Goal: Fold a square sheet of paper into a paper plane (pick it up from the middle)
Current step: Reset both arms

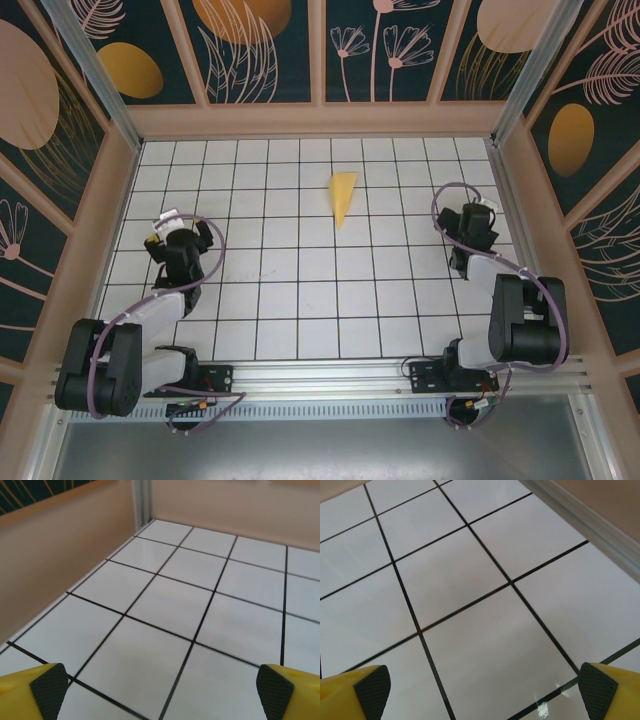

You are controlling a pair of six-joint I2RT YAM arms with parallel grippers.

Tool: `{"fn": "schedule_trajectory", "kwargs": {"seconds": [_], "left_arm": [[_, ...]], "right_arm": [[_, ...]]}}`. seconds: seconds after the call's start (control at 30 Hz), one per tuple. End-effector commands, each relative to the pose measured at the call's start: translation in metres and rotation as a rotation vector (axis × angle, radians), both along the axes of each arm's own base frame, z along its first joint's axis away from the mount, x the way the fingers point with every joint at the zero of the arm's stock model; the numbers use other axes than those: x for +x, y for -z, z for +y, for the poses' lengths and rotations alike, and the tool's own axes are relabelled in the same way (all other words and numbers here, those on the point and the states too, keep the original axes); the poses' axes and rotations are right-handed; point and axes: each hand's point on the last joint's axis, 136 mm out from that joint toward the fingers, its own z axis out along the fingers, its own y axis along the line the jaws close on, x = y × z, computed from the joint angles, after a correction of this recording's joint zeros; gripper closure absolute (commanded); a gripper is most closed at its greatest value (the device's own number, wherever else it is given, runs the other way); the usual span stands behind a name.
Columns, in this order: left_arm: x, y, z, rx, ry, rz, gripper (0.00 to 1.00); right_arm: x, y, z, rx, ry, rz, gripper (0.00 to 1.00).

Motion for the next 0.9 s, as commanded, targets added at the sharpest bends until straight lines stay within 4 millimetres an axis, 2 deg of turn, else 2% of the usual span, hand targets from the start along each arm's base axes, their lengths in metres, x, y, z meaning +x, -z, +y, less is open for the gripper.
{"fn": "schedule_trajectory", "kwargs": {"seconds": [0.0, 0.2, 0.43, 0.53, 0.87], "left_arm": [[0.007, -0.030, -0.013, 0.043, 0.109, -0.168, 0.02], [0.011, -0.036, -0.025, 0.041, 0.203, -0.236, 0.02], [0.027, -0.036, -0.031, 0.073, 0.252, -0.227, 0.01], [0.030, -0.030, -0.025, 0.065, 0.241, -0.235, 0.01], [0.033, -0.016, -0.015, 0.042, 0.201, -0.229, 0.01]], "right_arm": [[0.016, -0.036, 0.007, -0.056, -0.084, -0.215, 0.01], [0.014, -0.041, 0.016, -0.084, -0.144, -0.312, 0.01], [0.015, -0.039, 0.032, -0.106, -0.226, -0.351, 0.01], [0.009, -0.040, 0.039, -0.117, -0.258, -0.385, 0.01], [-0.001, -0.038, 0.044, -0.130, -0.286, -0.427, 0.01]]}}
